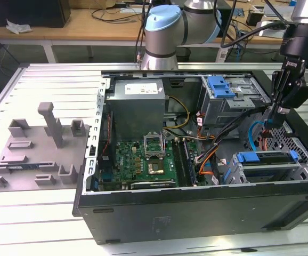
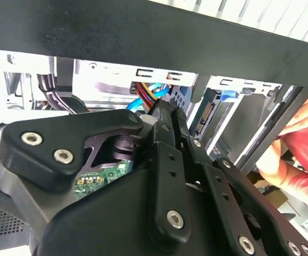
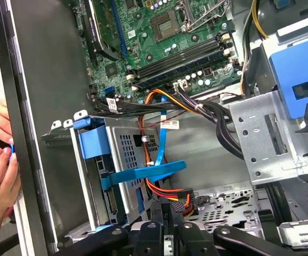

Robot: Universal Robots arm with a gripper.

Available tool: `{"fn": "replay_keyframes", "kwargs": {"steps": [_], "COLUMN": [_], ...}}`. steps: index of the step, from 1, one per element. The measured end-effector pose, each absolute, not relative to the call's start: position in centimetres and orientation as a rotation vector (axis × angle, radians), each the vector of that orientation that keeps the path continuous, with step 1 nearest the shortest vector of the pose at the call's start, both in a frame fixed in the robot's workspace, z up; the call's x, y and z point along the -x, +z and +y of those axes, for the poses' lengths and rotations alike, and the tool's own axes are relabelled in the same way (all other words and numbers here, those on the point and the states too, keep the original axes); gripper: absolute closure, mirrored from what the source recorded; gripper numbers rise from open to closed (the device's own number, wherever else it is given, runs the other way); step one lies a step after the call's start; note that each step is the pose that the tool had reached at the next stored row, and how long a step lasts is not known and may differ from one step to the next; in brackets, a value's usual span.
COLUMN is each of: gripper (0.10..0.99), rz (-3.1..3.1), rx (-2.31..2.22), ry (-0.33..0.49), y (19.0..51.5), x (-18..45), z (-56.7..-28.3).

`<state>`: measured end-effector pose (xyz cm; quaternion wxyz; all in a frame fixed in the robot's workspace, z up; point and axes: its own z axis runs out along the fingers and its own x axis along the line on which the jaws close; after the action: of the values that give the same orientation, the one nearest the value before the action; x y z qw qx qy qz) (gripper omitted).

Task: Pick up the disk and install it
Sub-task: 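Insert the first disk wire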

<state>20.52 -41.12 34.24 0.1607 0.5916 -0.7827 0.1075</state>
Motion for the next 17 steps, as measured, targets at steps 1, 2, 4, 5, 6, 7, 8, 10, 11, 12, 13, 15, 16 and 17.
{"fn": "replay_keyframes", "kwargs": {"steps": [1, 2, 4, 5, 6, 7, 8, 10, 11, 12, 13, 15, 16, 17], "gripper": [0.918, 0.918, 0.918, 0.918, 0.918, 0.918, 0.918, 0.918, 0.918, 0.918, 0.918, 0.918, 0.918, 0.918], "rz": [-2.239, -2.241, -2.243, -2.245, -2.246, -2.247, -2.249, -2.251, -2.256, -2.257, -2.258, -2.263, -2.267, -2.271], "rx": [-1.692, -1.693, -1.695, -1.696, -1.697, -1.698, -1.7, -1.701, -1.706, -1.706, -1.707, -1.711, -1.715, -1.718], "ry": [0.303, 0.303, 0.301, 0.299, 0.298, 0.296, 0.293, 0.29, 0.282, 0.281, 0.279, 0.274, 0.268, 0.263], "y": [34.5, 34.6, 34.6, 34.6, 34.6, 34.6, 34.6, 34.6, 34.7, 34.7, 34.7, 34.7, 34.7, 34.7], "x": [-20.4, -20.3, -20.1, -20.0, -19.9, -19.9, -19.8, -19.6, -19.0, -18.9, -18.8, -18.8, -18.7, -18.7], "z": [-41.4, -41.6, -42.1, -42.4, -42.6, -42.8, -43.1, -43.5, -44.9, -45.2, -45.4, -45.7, -45.9, -46.1]}}
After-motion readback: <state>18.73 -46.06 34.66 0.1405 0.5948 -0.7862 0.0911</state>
